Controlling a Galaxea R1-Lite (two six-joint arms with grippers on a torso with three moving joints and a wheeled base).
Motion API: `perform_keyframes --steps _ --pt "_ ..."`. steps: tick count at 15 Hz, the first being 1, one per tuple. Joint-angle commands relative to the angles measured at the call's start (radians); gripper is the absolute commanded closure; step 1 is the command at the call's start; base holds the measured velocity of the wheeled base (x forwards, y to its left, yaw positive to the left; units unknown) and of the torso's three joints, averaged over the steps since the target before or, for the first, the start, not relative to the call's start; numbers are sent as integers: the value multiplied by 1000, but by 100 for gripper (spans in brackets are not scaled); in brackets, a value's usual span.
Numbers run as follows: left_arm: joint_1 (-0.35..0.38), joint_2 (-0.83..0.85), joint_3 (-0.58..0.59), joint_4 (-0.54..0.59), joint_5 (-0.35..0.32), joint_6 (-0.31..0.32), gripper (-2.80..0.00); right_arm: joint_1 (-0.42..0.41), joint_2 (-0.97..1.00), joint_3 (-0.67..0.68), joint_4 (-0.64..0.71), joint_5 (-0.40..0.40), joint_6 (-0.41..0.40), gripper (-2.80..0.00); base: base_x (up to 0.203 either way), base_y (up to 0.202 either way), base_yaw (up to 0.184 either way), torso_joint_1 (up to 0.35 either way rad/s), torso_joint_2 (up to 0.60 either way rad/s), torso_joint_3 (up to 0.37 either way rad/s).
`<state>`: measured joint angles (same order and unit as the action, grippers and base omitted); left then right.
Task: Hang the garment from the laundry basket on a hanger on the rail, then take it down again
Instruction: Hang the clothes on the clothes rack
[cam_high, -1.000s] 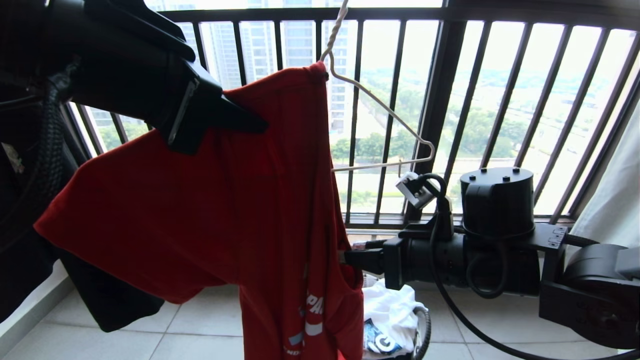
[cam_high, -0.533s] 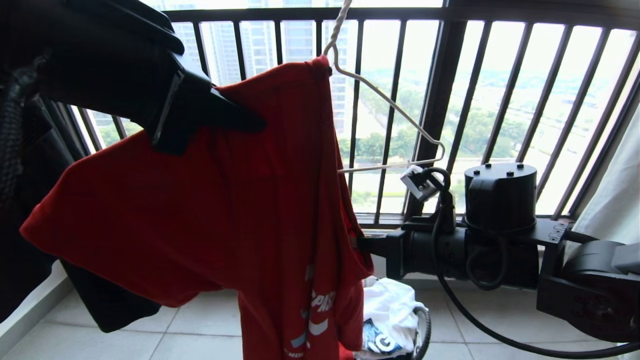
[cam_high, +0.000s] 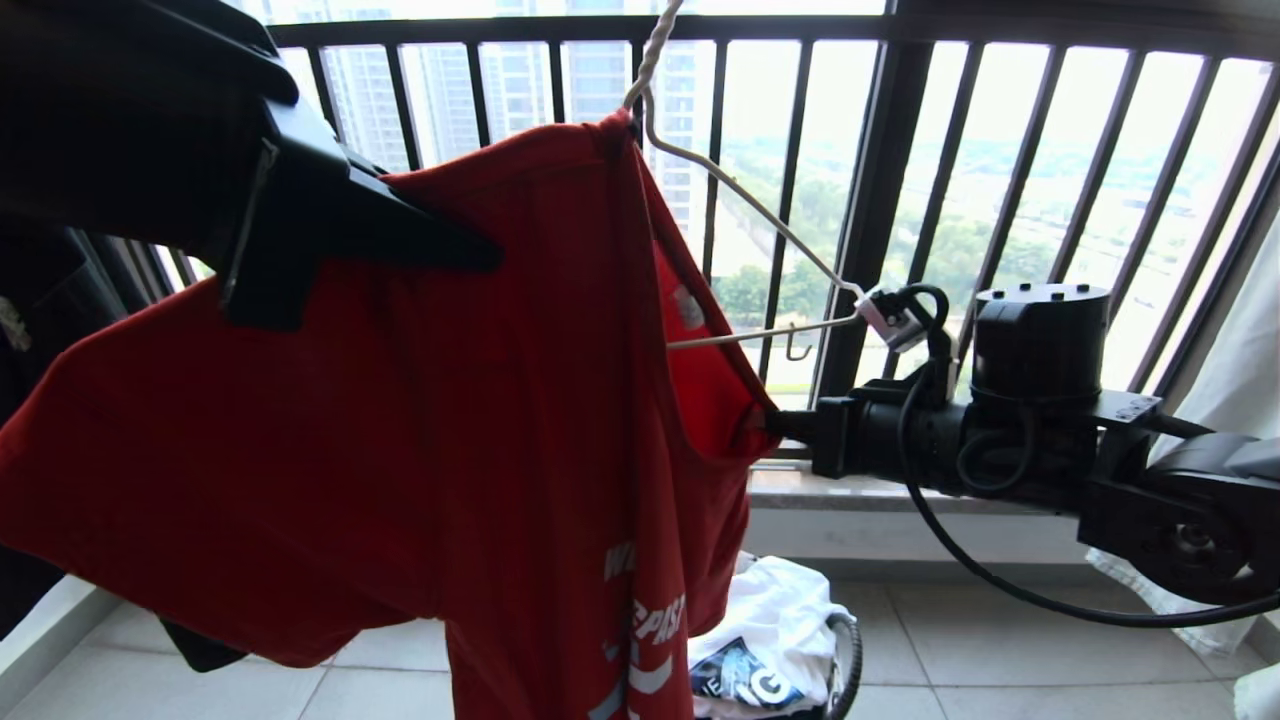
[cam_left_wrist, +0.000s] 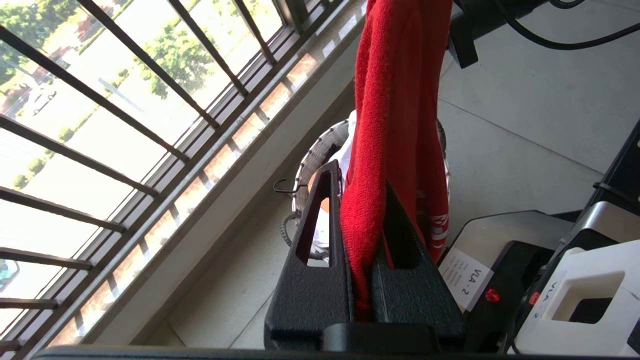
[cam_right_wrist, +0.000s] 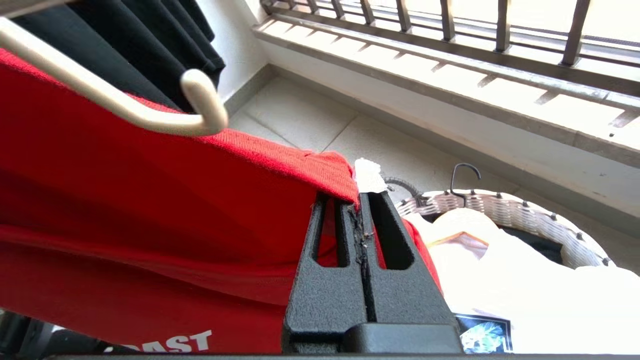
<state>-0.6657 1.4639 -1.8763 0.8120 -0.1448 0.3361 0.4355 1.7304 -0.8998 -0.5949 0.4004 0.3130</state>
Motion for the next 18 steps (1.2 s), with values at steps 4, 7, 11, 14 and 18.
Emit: perform_keyframes --steps 4,7,11,14,18 --pt "0 -12 9 5 -1 2 0 -64 9 -25 -2 21 1 0 0 0 0 0 0 0" --pt "0 -15 36 3 1 3 0 -113 12 -50 12 43 1 0 0 0 0 0 0 0" --pt "2 -17 46 3 4 11 0 -156 11 -69 21 62 3 0 0 0 0 0 0 0" --pt "3 -16 61 3 6 15 0 -190 -2 -95 97 108 4 0 0 0 0 0 0 0" --pt "25 0 57 -1 16 24 0 -207 -28 -117 173 140 -3 0 0 0 0 0 0 0"
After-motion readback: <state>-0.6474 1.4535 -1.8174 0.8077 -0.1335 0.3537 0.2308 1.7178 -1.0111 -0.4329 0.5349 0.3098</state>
